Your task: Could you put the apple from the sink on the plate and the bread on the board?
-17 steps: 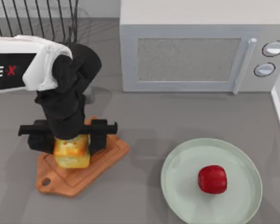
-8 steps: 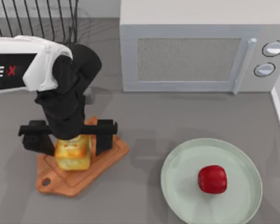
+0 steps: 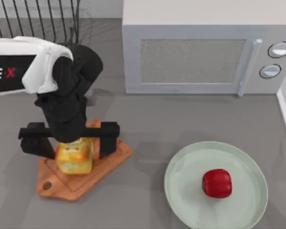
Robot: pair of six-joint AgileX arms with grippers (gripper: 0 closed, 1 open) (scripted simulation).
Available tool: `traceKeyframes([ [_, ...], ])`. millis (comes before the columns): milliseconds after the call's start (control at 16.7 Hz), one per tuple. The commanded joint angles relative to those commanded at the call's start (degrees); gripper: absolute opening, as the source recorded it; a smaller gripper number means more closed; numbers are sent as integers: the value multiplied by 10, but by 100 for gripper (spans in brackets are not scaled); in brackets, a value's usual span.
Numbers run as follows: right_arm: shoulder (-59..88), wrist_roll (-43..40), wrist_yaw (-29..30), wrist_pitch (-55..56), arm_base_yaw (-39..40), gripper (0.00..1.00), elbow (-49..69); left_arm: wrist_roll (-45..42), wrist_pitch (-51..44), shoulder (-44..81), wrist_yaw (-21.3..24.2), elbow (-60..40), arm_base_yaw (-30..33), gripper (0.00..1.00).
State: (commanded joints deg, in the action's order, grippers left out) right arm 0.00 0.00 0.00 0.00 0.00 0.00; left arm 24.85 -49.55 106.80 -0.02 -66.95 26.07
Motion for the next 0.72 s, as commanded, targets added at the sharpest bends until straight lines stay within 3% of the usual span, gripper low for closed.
traceKeyframes([
  [360, 0, 0, 0, 0, 0, 100, 0, -38, 76, -144, -1, 95, -38, 100],
  [720, 0, 0, 0, 0, 0, 100, 0, -107, 207, -471, 3, 290, -108, 100],
])
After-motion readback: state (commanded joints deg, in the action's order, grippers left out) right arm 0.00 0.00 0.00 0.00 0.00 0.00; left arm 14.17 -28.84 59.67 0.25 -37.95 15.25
